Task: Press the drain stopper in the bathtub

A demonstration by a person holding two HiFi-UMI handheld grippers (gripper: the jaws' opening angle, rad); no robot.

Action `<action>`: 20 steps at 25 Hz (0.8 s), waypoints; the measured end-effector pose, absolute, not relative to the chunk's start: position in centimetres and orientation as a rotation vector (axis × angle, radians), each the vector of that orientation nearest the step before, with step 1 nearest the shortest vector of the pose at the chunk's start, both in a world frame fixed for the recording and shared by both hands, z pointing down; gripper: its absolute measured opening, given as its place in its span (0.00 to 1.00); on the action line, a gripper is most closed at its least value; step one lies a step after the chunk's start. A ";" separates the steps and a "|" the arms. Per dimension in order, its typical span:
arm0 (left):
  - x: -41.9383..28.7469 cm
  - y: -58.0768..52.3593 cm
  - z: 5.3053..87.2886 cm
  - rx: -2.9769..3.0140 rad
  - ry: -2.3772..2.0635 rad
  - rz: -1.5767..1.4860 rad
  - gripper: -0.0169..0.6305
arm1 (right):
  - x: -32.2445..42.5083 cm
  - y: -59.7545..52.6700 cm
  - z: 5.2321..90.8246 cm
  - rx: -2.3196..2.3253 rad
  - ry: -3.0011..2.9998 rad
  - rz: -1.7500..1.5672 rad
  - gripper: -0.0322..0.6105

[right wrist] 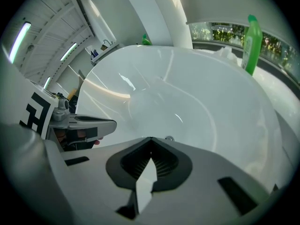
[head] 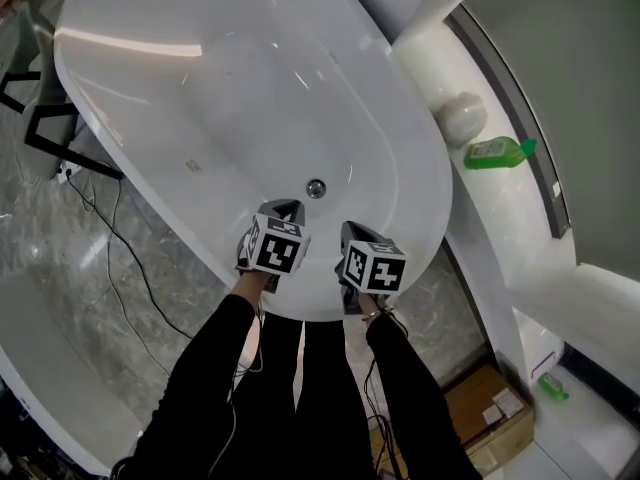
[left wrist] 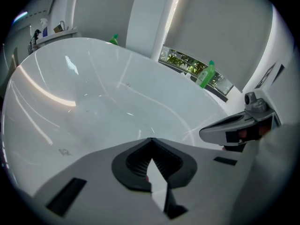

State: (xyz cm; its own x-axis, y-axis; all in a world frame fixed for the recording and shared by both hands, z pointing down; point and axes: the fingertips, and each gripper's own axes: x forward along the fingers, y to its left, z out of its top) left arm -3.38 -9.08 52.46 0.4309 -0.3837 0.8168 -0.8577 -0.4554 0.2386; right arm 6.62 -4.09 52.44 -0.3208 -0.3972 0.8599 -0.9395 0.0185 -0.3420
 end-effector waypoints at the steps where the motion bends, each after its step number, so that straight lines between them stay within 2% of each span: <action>1: -3.6 -8.9 52.1 2.030 -1.042 0.921 0.04 | 6.5 -3.9 52.1 1.369 -1.760 1.285 0.05; 20: -5.6 -5.3 45.0 2.089 -1.067 0.849 0.04 | 5.9 -2.3 45.8 1.412 -1.848 1.224 0.05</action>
State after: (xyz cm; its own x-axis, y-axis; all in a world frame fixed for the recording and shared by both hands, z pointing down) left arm -5.64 -5.28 45.02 0.4630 -0.4386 0.7702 -0.8491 -0.4687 0.2436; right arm 5.89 -2.32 45.78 -0.3306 -0.4782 0.8137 -0.9358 0.0541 -0.3484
